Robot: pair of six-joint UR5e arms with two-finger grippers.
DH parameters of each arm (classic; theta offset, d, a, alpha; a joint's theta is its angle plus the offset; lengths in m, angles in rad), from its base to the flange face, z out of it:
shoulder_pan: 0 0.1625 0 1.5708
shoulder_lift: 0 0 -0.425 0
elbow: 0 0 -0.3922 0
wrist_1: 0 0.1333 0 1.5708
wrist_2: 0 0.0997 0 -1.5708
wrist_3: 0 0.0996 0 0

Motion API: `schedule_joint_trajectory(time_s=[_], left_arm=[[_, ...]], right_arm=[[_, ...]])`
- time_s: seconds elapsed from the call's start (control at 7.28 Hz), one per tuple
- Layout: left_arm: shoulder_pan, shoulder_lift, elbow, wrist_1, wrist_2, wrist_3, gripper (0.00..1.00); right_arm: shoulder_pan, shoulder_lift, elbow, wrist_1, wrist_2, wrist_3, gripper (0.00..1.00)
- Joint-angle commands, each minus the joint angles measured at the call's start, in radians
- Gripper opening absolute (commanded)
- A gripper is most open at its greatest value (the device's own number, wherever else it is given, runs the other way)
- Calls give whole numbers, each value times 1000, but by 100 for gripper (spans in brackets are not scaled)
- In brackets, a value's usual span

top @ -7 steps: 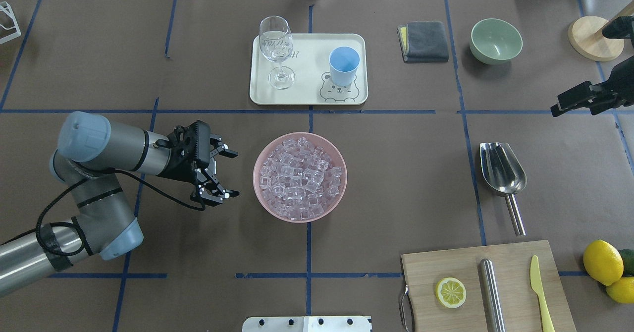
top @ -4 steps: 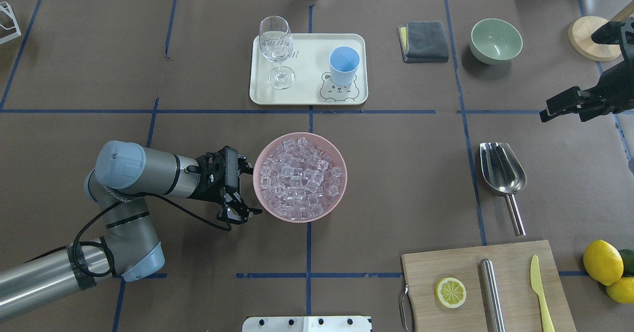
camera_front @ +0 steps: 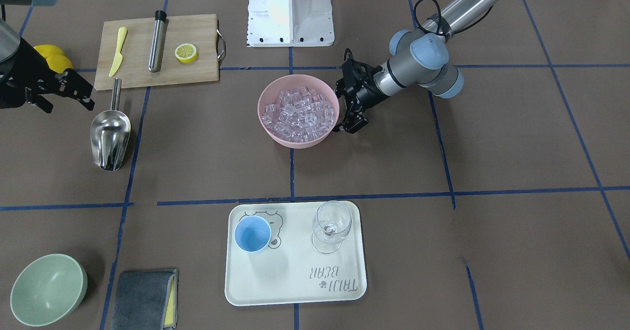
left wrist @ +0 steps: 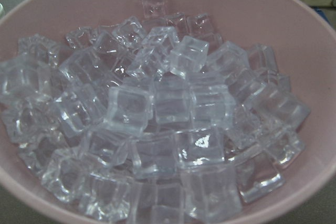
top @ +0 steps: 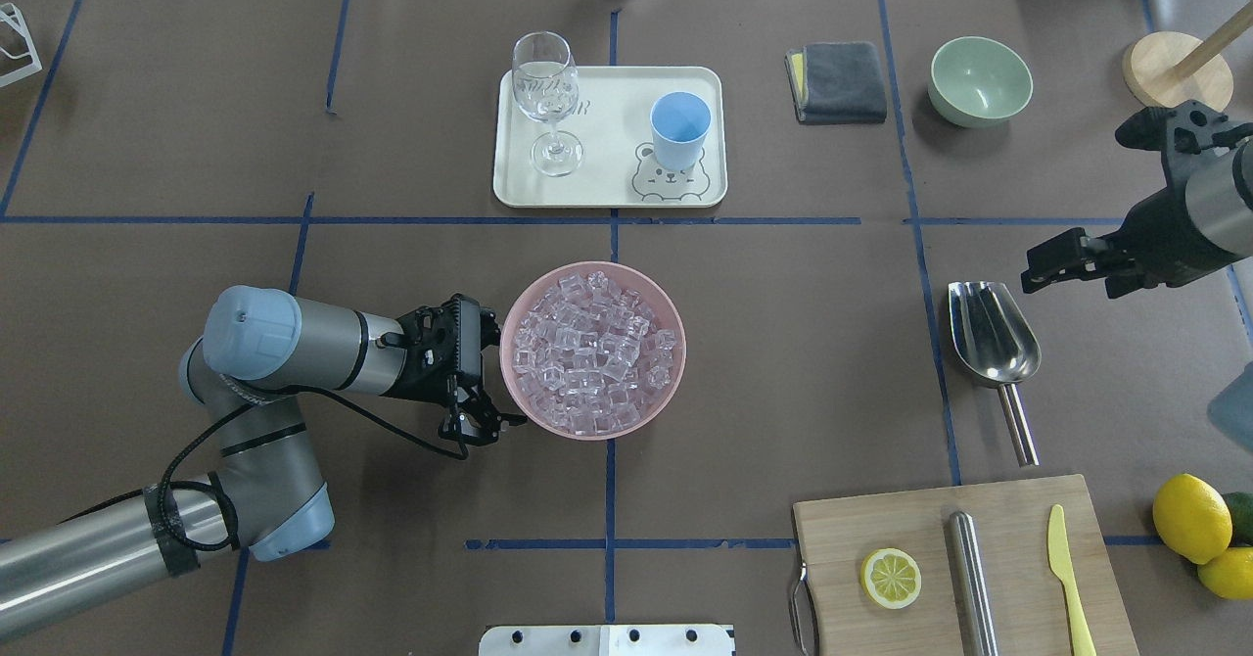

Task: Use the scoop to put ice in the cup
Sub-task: 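Close the right gripper on the metal scoop handle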

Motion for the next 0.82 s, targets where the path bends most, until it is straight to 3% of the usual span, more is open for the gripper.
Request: schedule_joint_trajectory(time_s=[0.0,0.27,0.69], left_arm=[[0,0,0,-12,2,-1,100],[-1,1,0,-12,2,-1,100],[-1,1,0,-12,2,-1,100]], right_arm=[[-170,-73,6,101,-145,112,100],[-233,-115,1,170,-157,160,99],[-306,-124,-40,173,-190,180,86]])
